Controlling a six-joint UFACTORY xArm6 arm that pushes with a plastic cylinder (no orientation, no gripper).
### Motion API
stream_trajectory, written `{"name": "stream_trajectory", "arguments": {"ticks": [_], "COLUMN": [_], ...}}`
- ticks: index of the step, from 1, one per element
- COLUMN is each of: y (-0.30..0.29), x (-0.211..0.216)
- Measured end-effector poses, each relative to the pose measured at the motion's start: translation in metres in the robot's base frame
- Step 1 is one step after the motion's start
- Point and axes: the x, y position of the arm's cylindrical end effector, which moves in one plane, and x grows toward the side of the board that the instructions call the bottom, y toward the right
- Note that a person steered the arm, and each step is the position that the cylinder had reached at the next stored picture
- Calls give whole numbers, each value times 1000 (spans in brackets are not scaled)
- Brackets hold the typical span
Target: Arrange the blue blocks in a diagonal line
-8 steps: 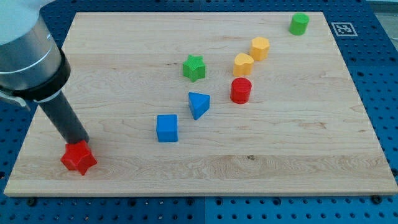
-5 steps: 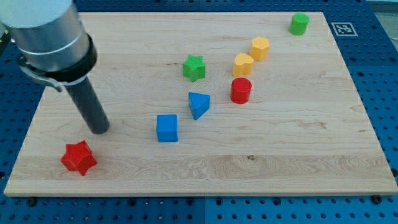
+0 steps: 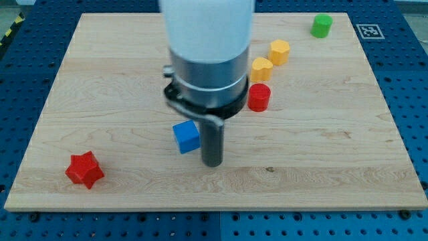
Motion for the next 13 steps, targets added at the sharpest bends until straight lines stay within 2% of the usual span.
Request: {"name": "stream_trajectory", "arguments": {"ticks": [1,4,10,13], "y": [6,-7,-91,16], "x": [-26,-28,-42,-33]}}
